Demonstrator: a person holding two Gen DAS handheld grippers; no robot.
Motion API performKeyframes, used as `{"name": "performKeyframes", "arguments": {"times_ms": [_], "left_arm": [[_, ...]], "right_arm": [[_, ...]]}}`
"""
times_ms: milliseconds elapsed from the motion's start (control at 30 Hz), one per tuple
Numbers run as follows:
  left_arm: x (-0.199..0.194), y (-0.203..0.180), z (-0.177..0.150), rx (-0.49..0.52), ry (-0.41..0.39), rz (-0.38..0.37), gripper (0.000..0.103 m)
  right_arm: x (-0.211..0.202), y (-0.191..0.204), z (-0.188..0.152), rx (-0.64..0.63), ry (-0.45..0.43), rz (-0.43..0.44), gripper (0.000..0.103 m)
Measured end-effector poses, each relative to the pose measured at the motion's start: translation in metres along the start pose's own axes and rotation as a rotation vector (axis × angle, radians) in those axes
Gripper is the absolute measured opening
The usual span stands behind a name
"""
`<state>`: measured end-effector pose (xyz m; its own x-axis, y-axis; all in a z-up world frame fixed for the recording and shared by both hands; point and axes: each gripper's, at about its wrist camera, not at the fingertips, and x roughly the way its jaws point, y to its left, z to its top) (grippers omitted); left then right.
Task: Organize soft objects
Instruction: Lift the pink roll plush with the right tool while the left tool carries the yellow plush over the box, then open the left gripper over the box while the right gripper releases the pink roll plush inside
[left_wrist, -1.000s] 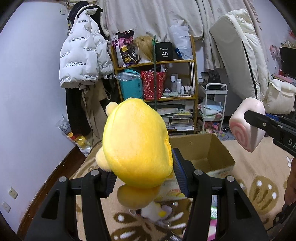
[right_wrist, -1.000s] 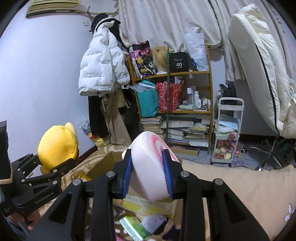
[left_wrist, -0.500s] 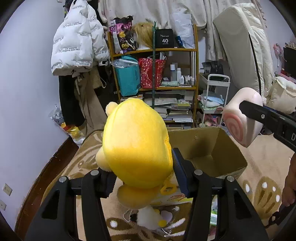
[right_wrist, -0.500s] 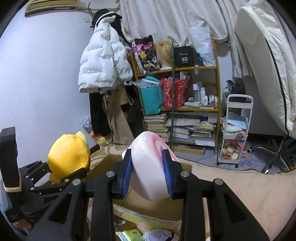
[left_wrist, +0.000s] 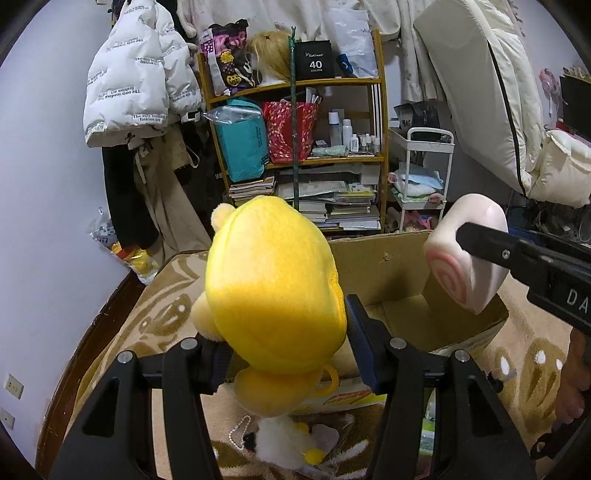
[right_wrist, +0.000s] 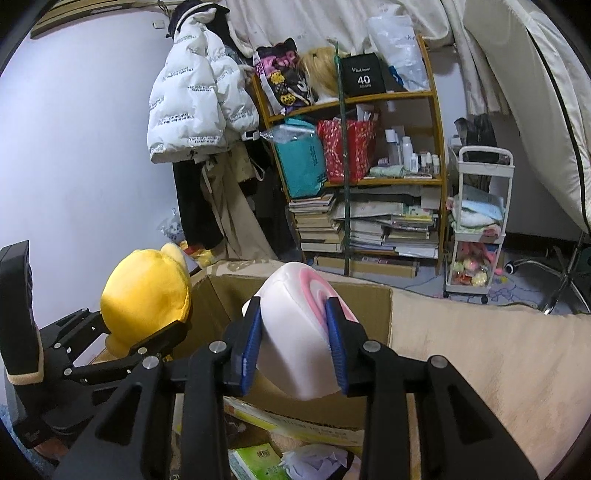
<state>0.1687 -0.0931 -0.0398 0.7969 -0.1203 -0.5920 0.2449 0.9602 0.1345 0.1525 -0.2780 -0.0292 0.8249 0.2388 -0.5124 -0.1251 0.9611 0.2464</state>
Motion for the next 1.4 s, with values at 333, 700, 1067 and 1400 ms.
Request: {"name": "performKeyframes", "arguments": {"times_ms": [333, 700, 1067, 1400], "left_arm": [[0.01, 0.001, -0.001, -0.027, 0.016, -0.01, 0.055], [0.023, -0.006, -0.004, -0.026, 0.07, -0.059, 0.055], [0.02, -0.004, -0.004, -0.032, 0.068, -0.04, 0.074], [0.011, 0.0, -0.013, -0.016, 0.083, 0.04, 0.095]], "right_arm": [[0.007, 0.0, -0.005, 0.008, 0.018, 0.005, 0.036], [0.012, 0.002, -0.008, 0.023, 0.034, 0.027, 0.042], [0.011, -0.002, -0.01, 0.034, 0.04, 0.024, 0.049], [-0.012, 0.001, -0.007, 0.053, -0.015, -0.008, 0.096]]}}
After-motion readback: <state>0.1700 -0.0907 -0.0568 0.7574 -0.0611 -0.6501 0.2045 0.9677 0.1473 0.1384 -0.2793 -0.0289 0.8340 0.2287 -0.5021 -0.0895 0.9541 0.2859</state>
